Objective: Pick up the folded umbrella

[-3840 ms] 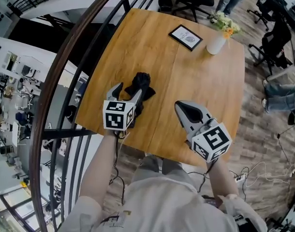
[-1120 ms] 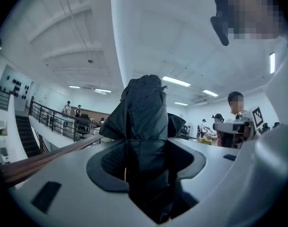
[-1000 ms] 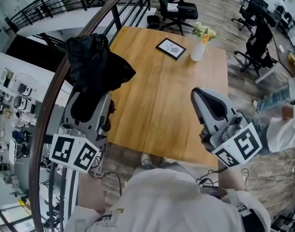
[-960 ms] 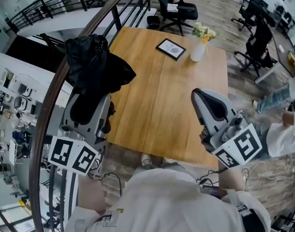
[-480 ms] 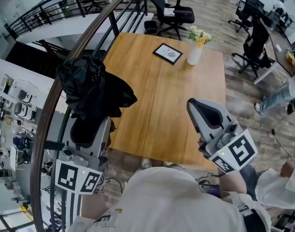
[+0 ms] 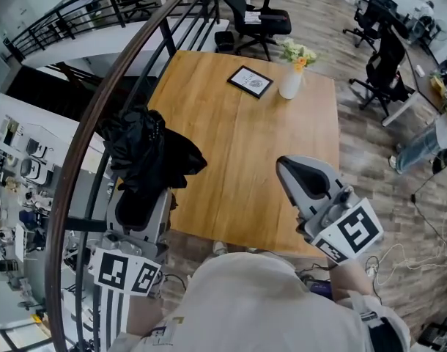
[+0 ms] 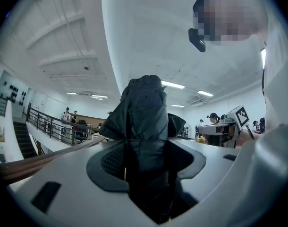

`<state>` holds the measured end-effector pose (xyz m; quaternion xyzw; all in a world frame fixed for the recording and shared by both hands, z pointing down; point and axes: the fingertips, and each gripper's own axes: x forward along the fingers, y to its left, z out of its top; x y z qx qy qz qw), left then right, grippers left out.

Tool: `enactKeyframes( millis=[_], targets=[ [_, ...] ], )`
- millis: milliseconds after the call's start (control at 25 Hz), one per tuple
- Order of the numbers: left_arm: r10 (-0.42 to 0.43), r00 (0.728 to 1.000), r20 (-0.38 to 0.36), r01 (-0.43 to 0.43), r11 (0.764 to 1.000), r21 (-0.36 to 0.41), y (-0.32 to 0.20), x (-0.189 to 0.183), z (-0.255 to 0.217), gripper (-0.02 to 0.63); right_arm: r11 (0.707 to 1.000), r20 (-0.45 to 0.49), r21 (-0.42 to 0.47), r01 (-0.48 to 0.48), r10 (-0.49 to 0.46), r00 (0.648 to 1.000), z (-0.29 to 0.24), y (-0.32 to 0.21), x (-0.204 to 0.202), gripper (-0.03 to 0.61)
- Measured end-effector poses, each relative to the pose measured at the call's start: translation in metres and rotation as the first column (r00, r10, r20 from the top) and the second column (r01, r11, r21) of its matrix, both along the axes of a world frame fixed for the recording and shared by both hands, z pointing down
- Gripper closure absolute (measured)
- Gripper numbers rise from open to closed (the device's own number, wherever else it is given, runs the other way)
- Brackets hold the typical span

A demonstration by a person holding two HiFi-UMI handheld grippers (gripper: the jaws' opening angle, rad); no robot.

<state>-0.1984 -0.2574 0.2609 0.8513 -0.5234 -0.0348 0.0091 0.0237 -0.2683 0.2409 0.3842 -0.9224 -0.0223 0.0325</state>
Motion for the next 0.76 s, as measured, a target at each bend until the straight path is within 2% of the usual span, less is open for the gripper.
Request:
enactKeyframes(
  millis=[480, 760],
  targets=[
    [-0.001, 1.000, -0.009, 0.001, 1.000, 0.000, -0.009, 0.009, -0.008, 0.356, 1.000, -0.004, -0.012, -0.011, 0.011, 1.000, 0.003, -0.010, 0.014, 0.551],
    [-0.002, 1.000, -0.015, 0.002, 1.000, 0.011, 0.007, 0.005, -0.005, 0.356, 0.999, -0.019, -0.009, -0.032, 0.032, 0.999, 0.010, -0.005, 0.018, 0.551]
  ],
)
